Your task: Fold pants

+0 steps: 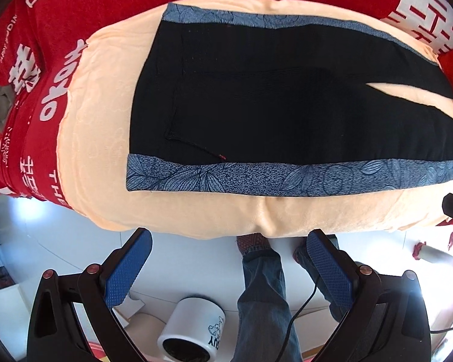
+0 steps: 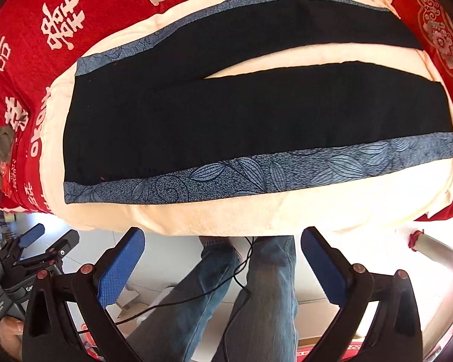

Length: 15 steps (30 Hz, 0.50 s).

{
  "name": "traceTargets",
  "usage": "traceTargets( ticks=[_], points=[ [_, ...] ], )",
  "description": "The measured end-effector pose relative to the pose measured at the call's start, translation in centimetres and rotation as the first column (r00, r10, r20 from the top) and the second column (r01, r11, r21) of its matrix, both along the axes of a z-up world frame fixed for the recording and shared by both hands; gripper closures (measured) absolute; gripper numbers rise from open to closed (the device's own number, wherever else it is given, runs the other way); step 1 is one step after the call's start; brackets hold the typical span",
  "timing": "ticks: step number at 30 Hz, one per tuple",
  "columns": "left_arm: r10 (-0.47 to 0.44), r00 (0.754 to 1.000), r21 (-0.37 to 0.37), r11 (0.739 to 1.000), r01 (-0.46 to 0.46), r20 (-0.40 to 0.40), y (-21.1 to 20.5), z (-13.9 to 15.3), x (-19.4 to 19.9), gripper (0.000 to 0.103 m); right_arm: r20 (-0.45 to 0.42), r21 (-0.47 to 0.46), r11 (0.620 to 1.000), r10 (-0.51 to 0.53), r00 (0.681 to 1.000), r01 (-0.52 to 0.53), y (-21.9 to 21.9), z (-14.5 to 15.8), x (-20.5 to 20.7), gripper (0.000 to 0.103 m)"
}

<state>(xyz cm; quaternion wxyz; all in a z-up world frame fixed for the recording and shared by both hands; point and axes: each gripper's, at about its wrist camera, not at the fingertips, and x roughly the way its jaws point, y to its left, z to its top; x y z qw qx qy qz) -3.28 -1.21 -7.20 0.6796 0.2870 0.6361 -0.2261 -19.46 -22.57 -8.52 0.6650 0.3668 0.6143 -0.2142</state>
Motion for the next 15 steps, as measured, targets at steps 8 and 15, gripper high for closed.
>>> traceTargets(
  ticks=[8,15],
  points=[
    [0.004,1.000,-0.049,0.999,-0.005,-0.025,0.1,-4.1,1.0,0.000,0.120,0.072,0.997,-0.022,0.993,0.014,1.1,-5.0,1.1,0.000],
    [0.113,0.992,-0.249,0.961,-0.124,-0.060,2.7,-5.6,2.5,0.000,0.354,0.337,0.941,-0.090,0.931,-0.037,3.8,-9.2,2.8,0.001]
  ],
)
